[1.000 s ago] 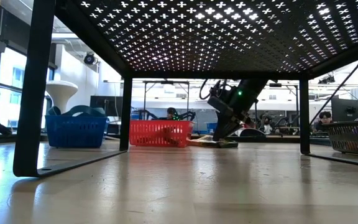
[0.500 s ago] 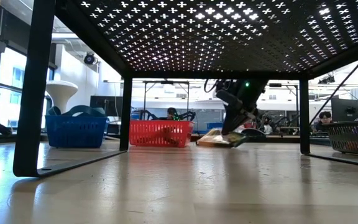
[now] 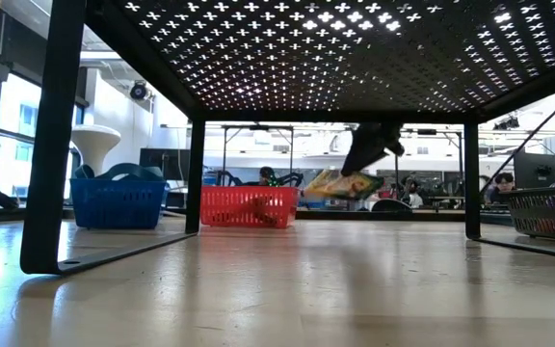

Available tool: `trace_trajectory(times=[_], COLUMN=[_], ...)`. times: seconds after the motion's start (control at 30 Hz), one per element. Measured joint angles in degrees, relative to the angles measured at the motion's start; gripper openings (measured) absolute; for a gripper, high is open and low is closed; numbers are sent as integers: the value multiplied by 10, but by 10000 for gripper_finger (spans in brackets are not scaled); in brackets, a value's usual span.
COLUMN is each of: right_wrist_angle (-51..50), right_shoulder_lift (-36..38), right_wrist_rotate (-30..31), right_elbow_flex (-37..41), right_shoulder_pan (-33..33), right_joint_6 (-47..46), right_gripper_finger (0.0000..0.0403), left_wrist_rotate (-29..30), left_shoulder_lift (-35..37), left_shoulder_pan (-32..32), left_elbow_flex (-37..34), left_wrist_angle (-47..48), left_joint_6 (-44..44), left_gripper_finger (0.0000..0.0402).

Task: Pick & Place Office Desk Supplies
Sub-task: Put the yellow crayon box into the red bin

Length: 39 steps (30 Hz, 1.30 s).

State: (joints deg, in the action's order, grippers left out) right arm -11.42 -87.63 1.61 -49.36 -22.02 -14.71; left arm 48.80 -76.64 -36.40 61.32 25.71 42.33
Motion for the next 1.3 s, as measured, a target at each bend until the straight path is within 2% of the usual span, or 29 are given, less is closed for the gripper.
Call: trace_trajectory(times=[0.37,0.6,0.9,1.3], right_wrist_angle=[-25,-19,10,15], right_shoulder_lift=[99,100,38,-153], right_wrist_rotate=[-1,-5,-18,-33], right_elbow_flex=[-24,-78,-136,-247], right_shoulder_pan=[-5,30,59,59], right_joint_6=[11,53,122,166], right_gripper_finger=[4,4,4,4], left_wrist_rotate=[-4,-4,-5,-29], left_shoulder_lift=[0,0,0,0], left_shoulder_pan=[0,0,0,-2], left_elbow_flex=[0,0,0,0], left_wrist_angle=[0,0,0,1], left_joint_6=[2,2,15,25], left_gripper_finger=[172,172,172,172])
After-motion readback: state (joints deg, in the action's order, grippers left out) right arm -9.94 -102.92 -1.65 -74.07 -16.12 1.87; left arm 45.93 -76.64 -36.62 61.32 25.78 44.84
